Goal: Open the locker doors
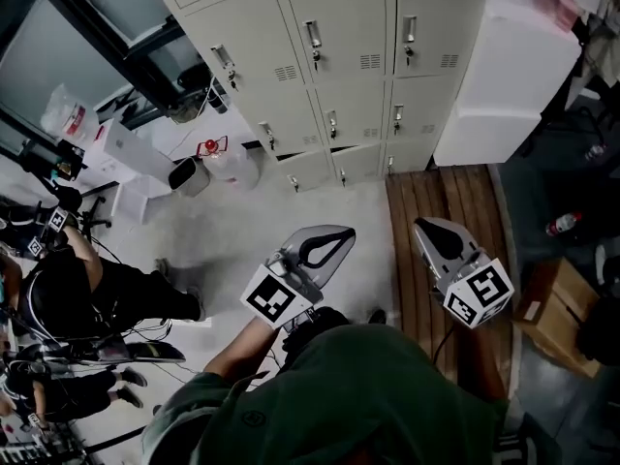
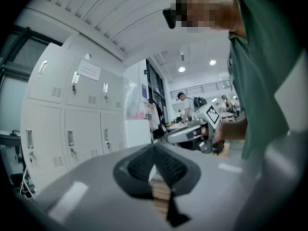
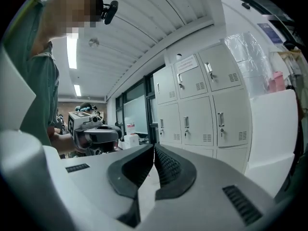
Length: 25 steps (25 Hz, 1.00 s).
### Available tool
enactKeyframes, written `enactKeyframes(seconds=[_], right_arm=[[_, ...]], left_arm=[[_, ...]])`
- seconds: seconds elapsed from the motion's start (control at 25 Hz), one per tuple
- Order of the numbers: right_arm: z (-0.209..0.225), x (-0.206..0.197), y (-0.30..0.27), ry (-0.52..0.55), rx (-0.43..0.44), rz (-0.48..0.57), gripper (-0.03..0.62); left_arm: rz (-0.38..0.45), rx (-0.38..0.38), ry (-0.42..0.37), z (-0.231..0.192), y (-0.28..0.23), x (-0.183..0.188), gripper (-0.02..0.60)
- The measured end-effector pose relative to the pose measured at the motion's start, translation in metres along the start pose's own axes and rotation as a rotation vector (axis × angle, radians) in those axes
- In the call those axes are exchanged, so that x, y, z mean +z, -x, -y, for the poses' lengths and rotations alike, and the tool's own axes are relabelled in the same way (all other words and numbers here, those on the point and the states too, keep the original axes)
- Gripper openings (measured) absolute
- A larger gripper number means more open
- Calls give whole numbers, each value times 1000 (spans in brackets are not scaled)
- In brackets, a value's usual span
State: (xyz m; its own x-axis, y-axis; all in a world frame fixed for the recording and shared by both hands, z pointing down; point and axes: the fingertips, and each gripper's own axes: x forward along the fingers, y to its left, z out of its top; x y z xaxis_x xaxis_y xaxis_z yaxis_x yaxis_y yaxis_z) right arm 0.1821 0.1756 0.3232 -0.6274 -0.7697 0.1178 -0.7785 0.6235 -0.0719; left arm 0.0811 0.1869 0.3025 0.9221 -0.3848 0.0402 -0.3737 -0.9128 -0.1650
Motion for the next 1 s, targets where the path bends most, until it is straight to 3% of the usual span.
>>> enactKeyframes(seconds=[0.12, 0.28, 0.44, 0.68, 0.84, 1.0], right_arm=[[11, -10, -20, -28, -13, -24, 6], [27, 6, -52, -33, -81, 13, 6], [45, 29, -86, -34, -154, 6, 6], [52, 54, -155, 28, -171, 18, 6], [43, 58, -191, -11, -169, 50, 6], [53, 62, -217, 18, -156, 2, 6]], left_arm=[[-39, -26, -21, -17, -7, -14, -12], [23, 2, 52, -69, -10, -15, -12], [48, 16, 59, -125, -5, -11, -12], [73, 20, 76, -203, 12, -24, -12], [46, 4, 81, -233, 25, -36, -12], [96, 23, 58, -261, 20, -29, -12]])
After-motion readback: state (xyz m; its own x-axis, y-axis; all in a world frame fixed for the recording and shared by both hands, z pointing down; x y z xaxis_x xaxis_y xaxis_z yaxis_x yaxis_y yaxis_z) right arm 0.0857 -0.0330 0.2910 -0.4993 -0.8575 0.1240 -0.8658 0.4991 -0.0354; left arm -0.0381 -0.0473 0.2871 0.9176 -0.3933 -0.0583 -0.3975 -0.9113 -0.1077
